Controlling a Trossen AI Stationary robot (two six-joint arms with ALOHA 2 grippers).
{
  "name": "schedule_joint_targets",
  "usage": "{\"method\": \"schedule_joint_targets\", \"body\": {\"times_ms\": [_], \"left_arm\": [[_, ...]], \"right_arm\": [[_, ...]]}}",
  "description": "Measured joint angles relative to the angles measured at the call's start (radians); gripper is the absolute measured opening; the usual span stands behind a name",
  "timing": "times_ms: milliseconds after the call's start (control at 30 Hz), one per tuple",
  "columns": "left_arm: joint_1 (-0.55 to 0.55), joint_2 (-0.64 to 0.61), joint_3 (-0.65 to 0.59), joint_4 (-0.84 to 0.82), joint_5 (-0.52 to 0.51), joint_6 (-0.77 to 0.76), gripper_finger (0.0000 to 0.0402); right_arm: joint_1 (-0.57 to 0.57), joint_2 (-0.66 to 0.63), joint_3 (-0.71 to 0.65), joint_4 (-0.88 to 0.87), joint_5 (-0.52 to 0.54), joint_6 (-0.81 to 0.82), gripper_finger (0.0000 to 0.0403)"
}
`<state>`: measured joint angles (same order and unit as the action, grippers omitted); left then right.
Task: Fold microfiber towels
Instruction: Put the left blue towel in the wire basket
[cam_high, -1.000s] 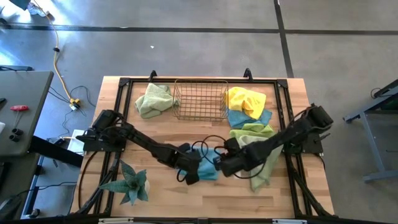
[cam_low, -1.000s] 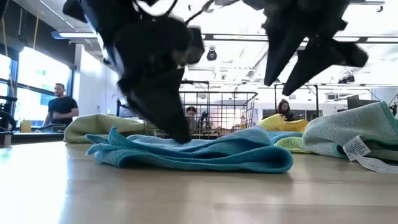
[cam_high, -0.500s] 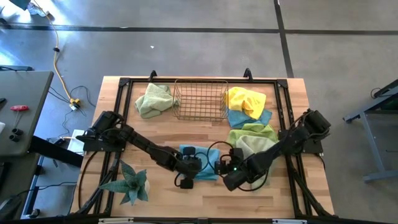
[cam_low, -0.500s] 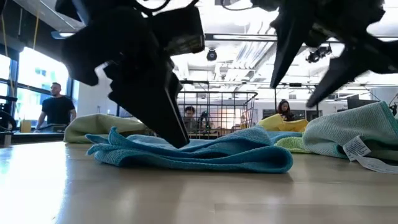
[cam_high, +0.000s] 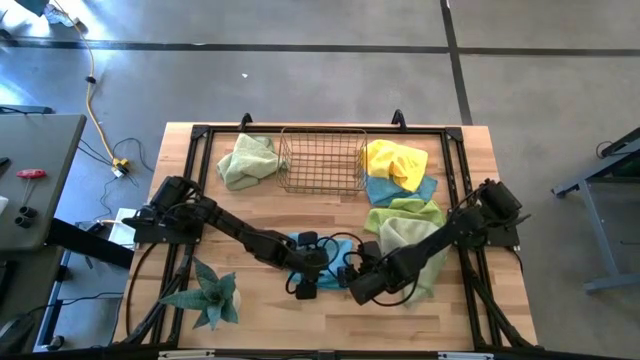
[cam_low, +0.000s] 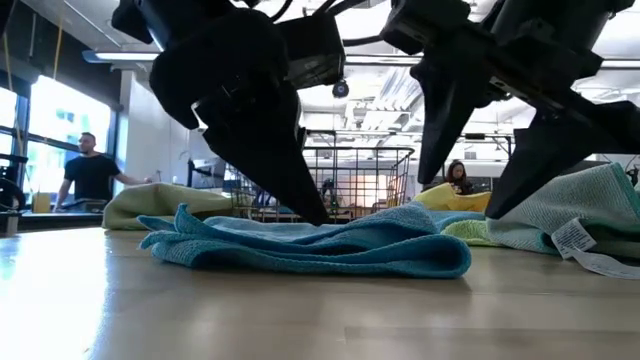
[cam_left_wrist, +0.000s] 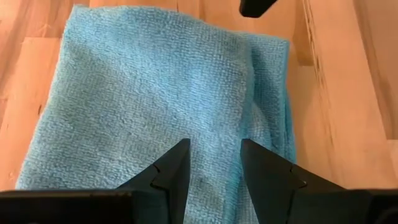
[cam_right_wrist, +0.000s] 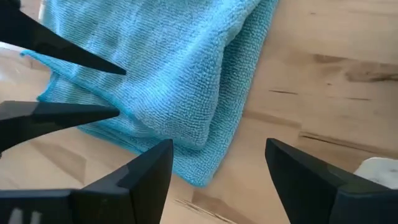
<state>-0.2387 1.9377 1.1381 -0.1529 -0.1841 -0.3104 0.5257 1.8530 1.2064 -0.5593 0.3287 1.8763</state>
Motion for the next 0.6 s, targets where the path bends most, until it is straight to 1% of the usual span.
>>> {"method": "schedule_joint_targets", "body": {"times_ms": [167,267,467,533,600], "left_arm": [[0.011,0.0,0.0,0.001,-0.011,-0.001,0.0133],[0.016,0.0,0.0,0.001,-0.011,-0.018,0.0133],[0.016,0.0,0.0,-0.005,-0.035,-0.027,0.0133],[0.017,0.003,0.0,-0.007,-0.037,-0.027,0.0133],[0.017,0.014,0.002,-0.005,-0.037,-0.027,0.0133]], "right_arm": [[-0.012,0.0,0.0,0.008,0.03,0.008,0.025],[-0.023,0.0,0.0,0.003,0.038,-0.014,0.025],[-0.061,0.011,0.0,-0.092,0.015,-0.009,0.025],[-0.074,0.017,-0.021,-0.049,0.005,-0.009,0.025],[-0.082,0.017,-0.063,0.067,0.007,-0.015,0.025]]}}
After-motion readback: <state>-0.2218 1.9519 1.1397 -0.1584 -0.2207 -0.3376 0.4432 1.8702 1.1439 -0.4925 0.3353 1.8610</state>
